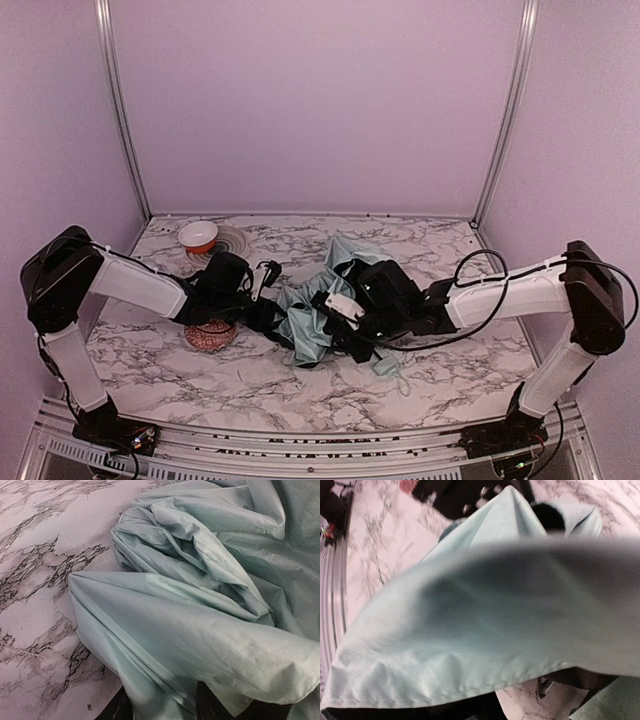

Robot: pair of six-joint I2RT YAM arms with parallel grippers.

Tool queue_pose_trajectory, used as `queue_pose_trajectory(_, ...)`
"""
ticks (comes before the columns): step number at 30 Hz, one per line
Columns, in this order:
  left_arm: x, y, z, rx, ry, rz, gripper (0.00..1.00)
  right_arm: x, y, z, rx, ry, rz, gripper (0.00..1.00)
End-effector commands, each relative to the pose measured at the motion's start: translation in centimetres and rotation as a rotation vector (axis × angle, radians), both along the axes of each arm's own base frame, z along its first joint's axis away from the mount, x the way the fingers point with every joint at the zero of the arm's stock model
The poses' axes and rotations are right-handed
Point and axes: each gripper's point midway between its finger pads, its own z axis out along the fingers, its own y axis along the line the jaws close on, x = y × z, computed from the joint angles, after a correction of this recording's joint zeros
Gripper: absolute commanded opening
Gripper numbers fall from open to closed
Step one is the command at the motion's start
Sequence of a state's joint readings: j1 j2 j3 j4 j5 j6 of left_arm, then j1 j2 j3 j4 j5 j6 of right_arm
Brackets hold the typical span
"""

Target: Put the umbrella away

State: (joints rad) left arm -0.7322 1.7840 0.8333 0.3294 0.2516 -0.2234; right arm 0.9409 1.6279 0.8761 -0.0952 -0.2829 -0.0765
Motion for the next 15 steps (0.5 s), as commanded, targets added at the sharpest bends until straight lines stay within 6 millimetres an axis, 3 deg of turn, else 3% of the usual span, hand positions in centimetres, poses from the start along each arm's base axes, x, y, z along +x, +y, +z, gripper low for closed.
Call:
queue_pose_trajectory(1,-1.1,0.3,2.0,-0.046,0.006,0.012,0.45,2.4,1.5,7.5,0.222,0.015,-0.048,0.0)
queue_pose_trajectory(4,-2.3,-0.6,3.5,-0.061,-0.055,-0.043,0.46,4.9,0.9,9.3,0.28,0.046,-0.152,0.0)
queue_pose_trajectory(9,-4.7,-3.5,4.2,-0.086,-0.105,-0.14,0.45,7.5,0.6,9.7,0.275,0.11,-0.274,0.0)
queue_pose_trajectory(13,-6.3,-5.3,4.7,-0.125,-0.089,-0.186,0.46,7.7,-0.3,9.1,0.213,0.126,-0.291,0.0)
queue_pose_trajectory(15,-7.3,-5.6,5.9,-0.148,-0.107,-0.223,0.55,7.0,-1.4,8.8,0.176,0.109,-0.258,0.0)
